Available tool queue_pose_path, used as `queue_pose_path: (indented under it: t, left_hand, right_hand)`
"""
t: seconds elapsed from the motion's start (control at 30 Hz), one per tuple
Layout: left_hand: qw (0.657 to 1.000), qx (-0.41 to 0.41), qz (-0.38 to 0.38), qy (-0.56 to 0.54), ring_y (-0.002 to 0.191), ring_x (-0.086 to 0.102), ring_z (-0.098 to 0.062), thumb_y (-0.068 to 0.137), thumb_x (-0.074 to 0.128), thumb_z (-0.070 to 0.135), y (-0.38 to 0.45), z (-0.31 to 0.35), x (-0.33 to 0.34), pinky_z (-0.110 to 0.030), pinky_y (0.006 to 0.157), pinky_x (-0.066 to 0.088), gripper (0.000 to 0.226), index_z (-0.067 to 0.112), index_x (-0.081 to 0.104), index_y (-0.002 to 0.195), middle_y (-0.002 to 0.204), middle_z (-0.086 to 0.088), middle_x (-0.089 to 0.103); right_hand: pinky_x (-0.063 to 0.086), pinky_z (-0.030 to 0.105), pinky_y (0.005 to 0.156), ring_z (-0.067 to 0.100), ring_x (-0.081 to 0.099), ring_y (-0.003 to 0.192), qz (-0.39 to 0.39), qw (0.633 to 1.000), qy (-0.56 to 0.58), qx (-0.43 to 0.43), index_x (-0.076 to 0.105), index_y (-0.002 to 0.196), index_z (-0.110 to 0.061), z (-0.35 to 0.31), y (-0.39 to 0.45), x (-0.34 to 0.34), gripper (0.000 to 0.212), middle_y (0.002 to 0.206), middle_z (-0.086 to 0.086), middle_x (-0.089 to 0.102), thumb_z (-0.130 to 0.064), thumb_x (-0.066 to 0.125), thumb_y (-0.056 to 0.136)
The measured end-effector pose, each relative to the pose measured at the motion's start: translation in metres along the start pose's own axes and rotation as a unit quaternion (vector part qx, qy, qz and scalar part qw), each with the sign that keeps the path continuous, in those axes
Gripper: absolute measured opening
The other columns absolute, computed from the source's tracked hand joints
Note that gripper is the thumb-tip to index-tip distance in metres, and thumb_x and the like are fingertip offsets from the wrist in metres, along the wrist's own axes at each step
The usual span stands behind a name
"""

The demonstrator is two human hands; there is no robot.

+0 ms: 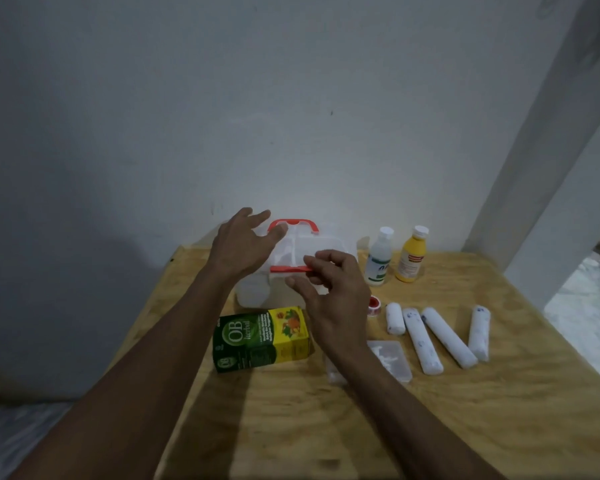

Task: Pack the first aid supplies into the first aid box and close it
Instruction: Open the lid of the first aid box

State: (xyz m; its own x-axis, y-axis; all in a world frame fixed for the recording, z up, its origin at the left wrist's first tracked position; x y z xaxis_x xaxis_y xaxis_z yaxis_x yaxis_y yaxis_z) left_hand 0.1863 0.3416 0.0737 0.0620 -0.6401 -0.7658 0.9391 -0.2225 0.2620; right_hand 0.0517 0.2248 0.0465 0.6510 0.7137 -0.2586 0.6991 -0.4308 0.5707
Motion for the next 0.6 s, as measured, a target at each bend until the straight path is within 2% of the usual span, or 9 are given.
queue_pose_path:
  t: [0.1,0.23,0.3,0.4,0.5,0.6]
  left_hand:
    - [1.000,0.000,-0.006,0.006,0.144,0.025,-0.026,0.090,0.041,0.063,0.000,0.000,0.001,-0.048,0.115,0.019,0.061,0.032,0.043,0.143,0.157,-0.002,0.028]
    - [1.000,0.001,-0.014,-0.004,0.145,0.023,-0.026,0.091,0.040,0.063,0.001,-0.001,0.000,-0.049,0.115,0.017,0.061,0.031,0.042,0.143,0.158,-0.002,0.027]
    - [1.000,0.002,-0.008,-0.015,0.145,0.024,-0.025,0.091,0.040,0.063,-0.001,-0.001,-0.002,-0.050,0.115,0.018,0.060,0.031,0.043,0.142,0.157,-0.002,0.028]
    - [0.999,-0.004,0.007,-0.043,0.144,0.026,-0.025,0.090,0.040,0.064,-0.005,-0.002,-0.006,-0.047,0.115,0.019,0.060,0.031,0.046,0.140,0.155,-0.004,0.032]
    - [0.993,-0.019,0.033,-0.112,0.139,0.035,-0.025,0.091,0.039,0.064,-0.010,0.000,-0.013,-0.046,0.114,0.027,0.060,0.028,0.051,0.137,0.151,-0.005,0.041]
    - [0.982,-0.026,0.060,-0.175,0.135,0.042,-0.024,0.093,0.035,0.062,-0.016,0.004,-0.019,-0.043,0.112,0.032,0.061,0.023,0.050,0.138,0.147,-0.004,0.046]
  right_hand:
    - [0.045,0.009,0.072,0.012,0.057,0.082,-0.011,0.990,-0.086,-0.108,0.076,0.099,-0.006,0.007,0.012,-0.004,0.025,0.103,0.010,0.060,-0.015,0.081,0.076]
    - [0.046,0.035,0.070,0.024,0.056,0.089,-0.018,0.963,-0.194,-0.184,0.078,0.090,-0.017,0.012,0.032,-0.009,0.023,0.101,0.007,0.066,-0.036,0.075,0.077]
    - [0.048,0.042,0.073,0.025,0.058,0.093,-0.042,0.961,-0.195,-0.193,0.078,0.089,-0.018,0.012,0.041,-0.011,0.028,0.100,0.003,0.070,-0.043,0.070,0.078]
    - [0.049,0.047,0.076,0.022,0.061,0.094,-0.097,0.962,-0.163,-0.196,0.077,0.091,-0.017,0.011,0.049,-0.013,0.030,0.096,0.000,0.073,-0.045,0.069,0.081]
    - [0.050,0.045,0.075,0.019,0.061,0.089,-0.105,0.965,-0.144,-0.191,0.076,0.091,-0.018,0.005,0.055,-0.016,0.035,0.090,-0.003,0.074,-0.050,0.064,0.081]
    - [0.051,0.043,0.074,0.020,0.061,0.088,-0.094,0.971,-0.128,-0.179,0.076,0.092,-0.019,-0.004,0.065,-0.019,0.025,0.089,-0.002,0.074,-0.041,0.073,0.081]
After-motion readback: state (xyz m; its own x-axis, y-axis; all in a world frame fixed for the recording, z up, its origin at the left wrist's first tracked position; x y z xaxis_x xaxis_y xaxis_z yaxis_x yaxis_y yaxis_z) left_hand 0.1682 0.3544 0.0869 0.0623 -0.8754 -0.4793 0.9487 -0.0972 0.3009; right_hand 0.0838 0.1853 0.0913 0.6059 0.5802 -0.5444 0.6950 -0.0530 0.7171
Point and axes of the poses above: each hand's wrist, its own y-axis towards the middle knuckle, its own x-axis out of the palm, z = x × y, the point moved 2 cm from there along y, towards the middle knuckle
